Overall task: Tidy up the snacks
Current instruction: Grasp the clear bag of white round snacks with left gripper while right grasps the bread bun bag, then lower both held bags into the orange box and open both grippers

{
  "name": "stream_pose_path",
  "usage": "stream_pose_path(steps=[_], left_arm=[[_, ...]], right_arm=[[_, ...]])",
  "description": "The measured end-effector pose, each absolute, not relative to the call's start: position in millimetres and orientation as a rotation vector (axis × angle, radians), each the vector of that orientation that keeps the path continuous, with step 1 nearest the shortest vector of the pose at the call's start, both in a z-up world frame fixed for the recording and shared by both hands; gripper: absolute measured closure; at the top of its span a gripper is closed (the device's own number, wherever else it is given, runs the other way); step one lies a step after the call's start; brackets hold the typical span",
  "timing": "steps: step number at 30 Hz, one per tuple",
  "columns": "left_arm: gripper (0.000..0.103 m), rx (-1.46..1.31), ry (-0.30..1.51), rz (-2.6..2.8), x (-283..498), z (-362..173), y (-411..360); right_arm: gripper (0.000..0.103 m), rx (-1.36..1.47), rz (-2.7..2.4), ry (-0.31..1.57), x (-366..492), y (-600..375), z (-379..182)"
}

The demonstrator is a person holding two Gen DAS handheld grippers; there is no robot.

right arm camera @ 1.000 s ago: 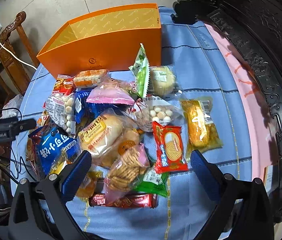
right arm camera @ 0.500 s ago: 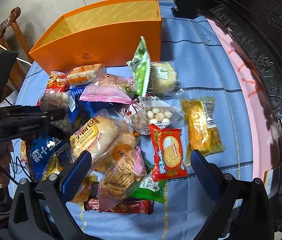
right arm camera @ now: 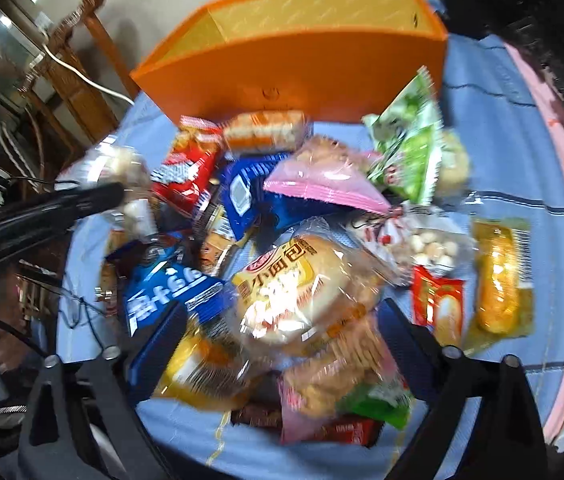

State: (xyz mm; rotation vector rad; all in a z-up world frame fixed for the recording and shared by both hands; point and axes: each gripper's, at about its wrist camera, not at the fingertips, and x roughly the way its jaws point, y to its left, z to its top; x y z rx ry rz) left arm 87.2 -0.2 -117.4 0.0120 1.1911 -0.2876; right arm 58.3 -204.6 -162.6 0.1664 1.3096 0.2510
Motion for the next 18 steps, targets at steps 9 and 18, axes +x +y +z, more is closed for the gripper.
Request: stream_pose_path(steps=[9, 18], left_arm=[[0.068, -0.014, 1.195, -0.295, 81.6, -117.3, 8.9], [0.068, -0.035, 1.105, -0.322, 85.2, -77.0, 12.8]], right_arm=[[0.053, 0.134, 0.311, 1.281, 64.7, -194.7, -154.1], [0.053, 0.281, 0.353, 1.065, 64.2, -227.3, -75.7]])
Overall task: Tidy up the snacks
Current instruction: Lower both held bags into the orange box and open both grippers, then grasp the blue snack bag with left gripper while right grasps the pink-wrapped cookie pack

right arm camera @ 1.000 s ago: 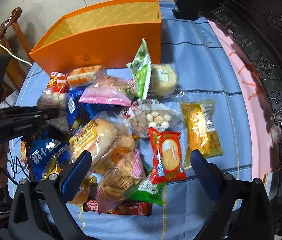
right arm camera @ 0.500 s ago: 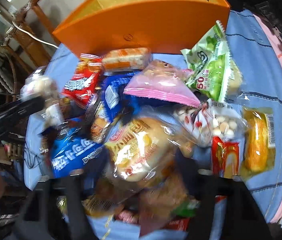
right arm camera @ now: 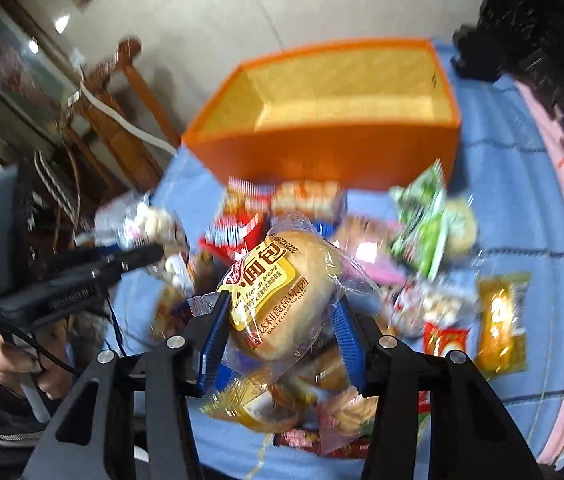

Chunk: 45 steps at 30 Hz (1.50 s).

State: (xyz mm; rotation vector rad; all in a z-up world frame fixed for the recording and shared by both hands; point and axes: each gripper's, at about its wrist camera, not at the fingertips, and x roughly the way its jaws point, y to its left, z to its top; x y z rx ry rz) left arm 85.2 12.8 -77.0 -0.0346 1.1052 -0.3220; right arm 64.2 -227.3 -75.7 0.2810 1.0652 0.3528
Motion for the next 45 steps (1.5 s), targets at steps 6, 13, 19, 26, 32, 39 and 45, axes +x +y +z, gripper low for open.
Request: stream_pose_path(steps=[6, 13, 19, 26, 32, 39, 45], left_arm=[[0.068, -0.038, 1.003, -0.382, 145.6, -28.9, -14.2], [0.063, 0.04, 1.047, -0.28, 260.0, -44.7, -62.7], [0.015, 0.07, 1.082, -0.148, 268.6, -79.4, -55.8], [0.015, -0.021, 1.037, -0.193, 207.9, -70.8, -6.8], [0.01, 0.002, 1.127, -0.191, 132.2, -97.0, 27.4], [0.01, -0.036, 1.268, -0.212, 77.2, -132.0, 45.2], [0.01, -0.002, 1.276, -0.306, 56.2, -129.6, 19.1]], right_arm=[[0.052, 0.324, 0.316, 0.909, 132.3, -247.3, -32.3], [0.049, 0.305, 0.167, 0.939, 234.7, -254.5, -53.8], [0.023, 0.213, 0.103, 0.945, 224.6, -253.4, -65.2], [0.008, 0.157, 0.105, 0.975, 159.1, -248.1, -70.9], [0.006, 0.247, 0.18, 1.082, 108.3, -250.9, -94.1], [0.006, 0.258, 0.204, 1.154, 53.9, -230.5, -108.4], [0.006, 0.246, 0.258, 1.181, 20.0, -222.8, -109.8]])
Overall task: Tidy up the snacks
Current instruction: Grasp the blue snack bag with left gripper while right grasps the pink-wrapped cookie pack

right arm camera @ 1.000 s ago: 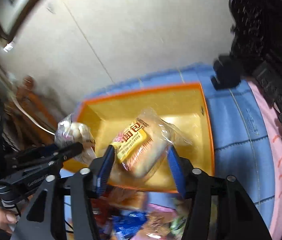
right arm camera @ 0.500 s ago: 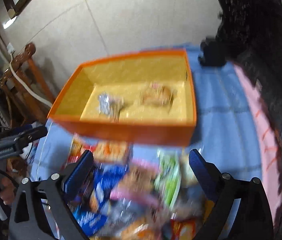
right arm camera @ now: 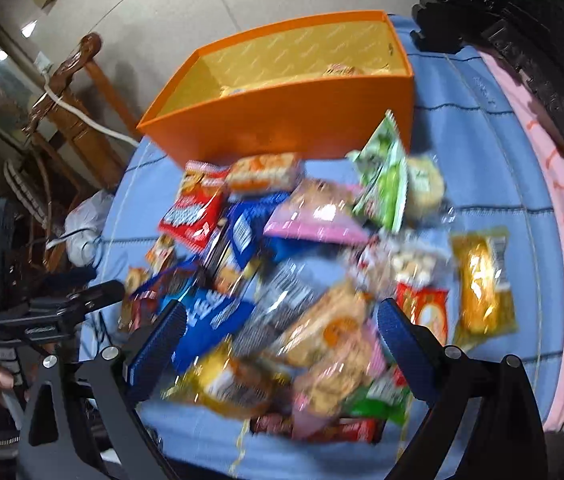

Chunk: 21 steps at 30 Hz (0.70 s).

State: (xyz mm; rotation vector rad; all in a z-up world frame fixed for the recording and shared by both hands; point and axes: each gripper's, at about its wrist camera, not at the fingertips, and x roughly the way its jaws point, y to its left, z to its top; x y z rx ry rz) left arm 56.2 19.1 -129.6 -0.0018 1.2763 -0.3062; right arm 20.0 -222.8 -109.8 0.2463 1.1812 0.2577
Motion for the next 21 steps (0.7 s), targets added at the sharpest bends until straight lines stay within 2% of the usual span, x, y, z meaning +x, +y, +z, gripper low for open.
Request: stream_pose_path(steps=[10, 11, 12, 14, 16, 19, 21], left_arm=[[0.011, 0.173, 1.252, -0.355, 47.7, -148.0, -45.1], [0.013, 0.187, 1.242, -0.356, 46.4, -151.0, -49.4], [0.03, 0.227, 1.245, -0.337, 45.9, -156.7, -54.8], [0.039, 0.302, 1.28, -0.329, 45.3, -171.9, -64.4], [0.053, 0.302, 1.271, -0.346, 42.6, -173.7, -67.0], [0.066, 0.258, 1.261, -0.35, 43.7, -165.0, -62.3], [0.07, 0.189, 1.261, -0.335, 47.9, -154.2, -50.5]], right_arm=[[0.006, 0.253, 0.221, 1.196, -21.6, -242.1, -111.6], [0.006, 0.255, 0.216, 1.202, -23.6, -243.8, -112.9], [0.006, 0.255, 0.211, 1.21, -25.7, -245.2, -114.2], [0.006, 0.255, 0.203, 1.218, -29.0, -247.6, -116.4], [0.006, 0.26, 0.199, 1.228, -31.2, -250.2, -119.1], [0.006, 0.279, 0.186, 1.256, -31.4, -256.2, -125.9], [0.006, 0.313, 0.172, 1.271, -30.5, -263.7, -130.9]])
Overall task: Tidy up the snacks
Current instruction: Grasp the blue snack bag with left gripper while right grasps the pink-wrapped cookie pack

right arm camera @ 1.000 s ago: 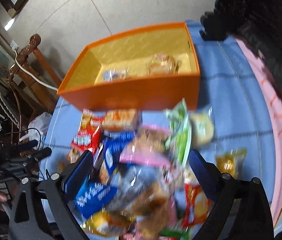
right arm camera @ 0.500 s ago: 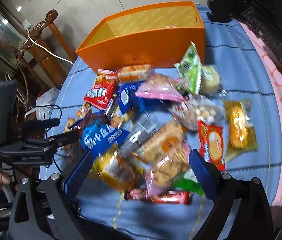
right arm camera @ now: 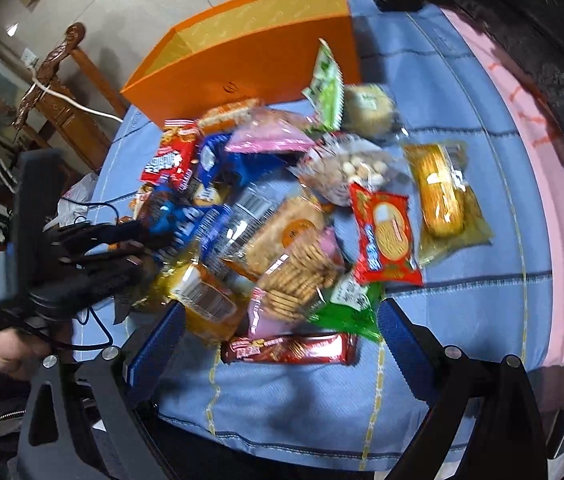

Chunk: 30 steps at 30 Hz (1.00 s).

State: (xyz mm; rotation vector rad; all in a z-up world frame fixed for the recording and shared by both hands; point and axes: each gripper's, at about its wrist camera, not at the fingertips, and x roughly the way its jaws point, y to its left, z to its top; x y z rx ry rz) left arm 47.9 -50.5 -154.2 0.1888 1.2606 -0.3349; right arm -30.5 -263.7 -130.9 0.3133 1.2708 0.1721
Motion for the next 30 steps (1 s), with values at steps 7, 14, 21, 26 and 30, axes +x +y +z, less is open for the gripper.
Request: stream_pose_path(steps=[7, 14, 21, 26, 30], left_arm=[[0.074, 0.08, 1.178, -0.324, 47.6, -114.2, -20.8], [0.077, 0.063, 1.195, -0.329, 50.7, -114.0, -15.2], [0.077, 0.041, 1.262, -0.377, 59.4, -142.3, -21.8], [0.078, 0.068, 1.274, -0.405, 61.7, -154.3, -38.7], [0.083, 0.051, 1.245, -0.406, 63.0, -146.6, -38.4]], right_arm=[[0.006, 0.321, 0.077, 1.268, -21.9, -283.4, -143.5], [0.032, 0.237, 0.188, 1.336, 1.5, -247.5, -170.4], [0.054, 0.179, 0.221, 1.365, 24.7, -231.6, -195.5], [0.06, 0.256, 0.259, 1.366, 21.9, -239.7, -189.2], [0.065, 0.304, 0.26, 1.291, 14.3, -255.5, -158.0]])
